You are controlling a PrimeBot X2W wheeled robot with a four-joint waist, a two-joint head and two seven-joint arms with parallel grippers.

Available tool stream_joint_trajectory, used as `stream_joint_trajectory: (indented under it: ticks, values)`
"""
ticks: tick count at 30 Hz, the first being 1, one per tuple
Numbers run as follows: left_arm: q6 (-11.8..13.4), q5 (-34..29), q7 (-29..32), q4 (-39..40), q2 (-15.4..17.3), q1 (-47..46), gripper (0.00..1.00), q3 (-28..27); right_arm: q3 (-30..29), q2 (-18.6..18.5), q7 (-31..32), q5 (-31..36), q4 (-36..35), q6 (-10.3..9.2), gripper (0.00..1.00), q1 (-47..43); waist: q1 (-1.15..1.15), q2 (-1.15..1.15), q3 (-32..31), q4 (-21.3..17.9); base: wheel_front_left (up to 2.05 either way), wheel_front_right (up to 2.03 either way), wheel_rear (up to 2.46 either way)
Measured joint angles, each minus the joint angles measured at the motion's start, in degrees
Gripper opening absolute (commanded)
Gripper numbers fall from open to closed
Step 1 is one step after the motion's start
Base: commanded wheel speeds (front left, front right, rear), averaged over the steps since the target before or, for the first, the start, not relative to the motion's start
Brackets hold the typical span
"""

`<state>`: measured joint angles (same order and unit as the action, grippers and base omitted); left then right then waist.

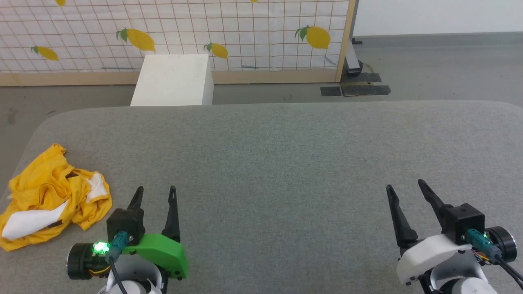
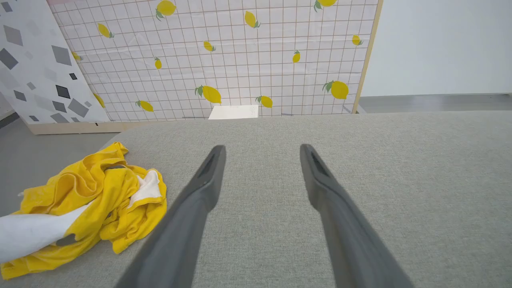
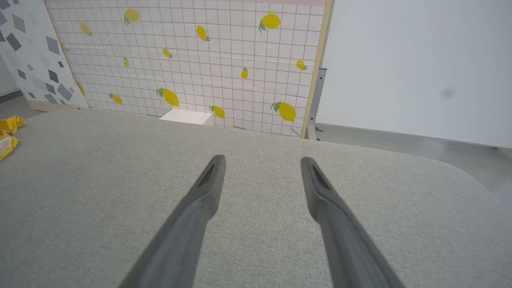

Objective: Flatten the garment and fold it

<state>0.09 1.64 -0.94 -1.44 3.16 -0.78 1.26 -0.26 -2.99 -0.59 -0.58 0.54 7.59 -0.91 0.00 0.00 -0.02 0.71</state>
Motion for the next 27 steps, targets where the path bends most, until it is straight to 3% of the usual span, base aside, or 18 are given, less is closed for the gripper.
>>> stream_joint_trajectory:
  ticks: [27]
  values:
    - [2.61,3.43,-3.05,-2.53,0.74,-0.15,1.00,1.40,0.32,0.01,-2.03,-1.65,1.69,0.00,1.00,0.00,0.00,0.00,-0.65,8.68,0.00,0.00,0.00]
